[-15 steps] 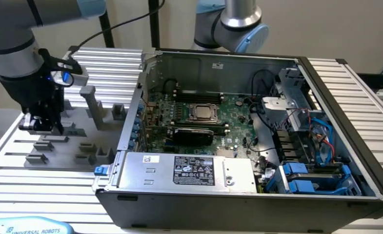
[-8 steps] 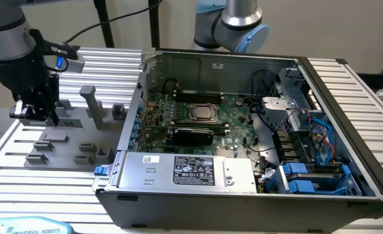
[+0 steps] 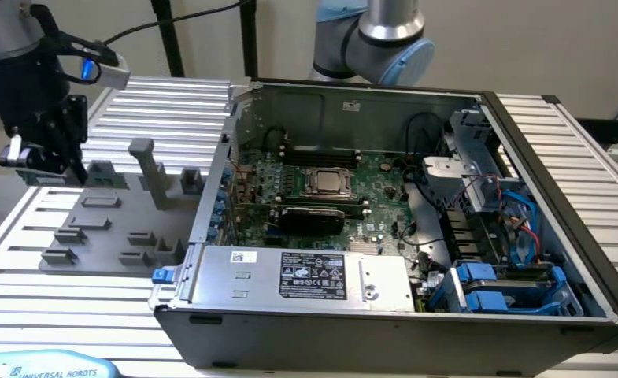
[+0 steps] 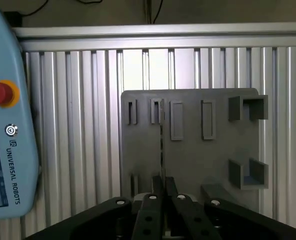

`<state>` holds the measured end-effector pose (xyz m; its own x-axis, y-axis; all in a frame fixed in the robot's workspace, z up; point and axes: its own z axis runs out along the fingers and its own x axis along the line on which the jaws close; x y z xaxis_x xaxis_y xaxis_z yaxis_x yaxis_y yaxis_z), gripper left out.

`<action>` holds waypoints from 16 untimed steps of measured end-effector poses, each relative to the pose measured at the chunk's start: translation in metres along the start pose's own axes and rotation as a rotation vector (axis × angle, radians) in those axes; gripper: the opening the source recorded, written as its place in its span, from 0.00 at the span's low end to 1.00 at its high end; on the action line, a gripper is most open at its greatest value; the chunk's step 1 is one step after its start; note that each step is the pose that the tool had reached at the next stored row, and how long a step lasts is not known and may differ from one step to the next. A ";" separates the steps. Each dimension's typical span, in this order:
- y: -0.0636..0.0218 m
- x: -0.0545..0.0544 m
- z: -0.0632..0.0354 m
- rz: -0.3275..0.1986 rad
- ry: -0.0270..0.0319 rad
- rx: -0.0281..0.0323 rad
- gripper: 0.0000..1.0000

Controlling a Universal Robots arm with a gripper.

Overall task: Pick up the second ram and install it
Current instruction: 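Pick up the second ram and move it above second insertion slot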

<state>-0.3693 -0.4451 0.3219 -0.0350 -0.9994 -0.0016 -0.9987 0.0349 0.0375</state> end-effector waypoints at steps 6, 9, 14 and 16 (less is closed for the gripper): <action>-0.0159 -0.001 -0.0280 0.000 -0.0001 -0.0001 0.13; -0.0278 -0.001 -0.0419 0.000 -0.0018 0.0000 0.13; -0.0488 -0.002 -0.0653 0.000 -0.0058 -0.0003 0.13; -0.0574 -0.002 -0.0743 0.000 -0.0077 -0.0004 0.13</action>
<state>-0.3091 -0.4452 0.3939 -0.0348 -0.9993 -0.0093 -0.9987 0.0345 0.0379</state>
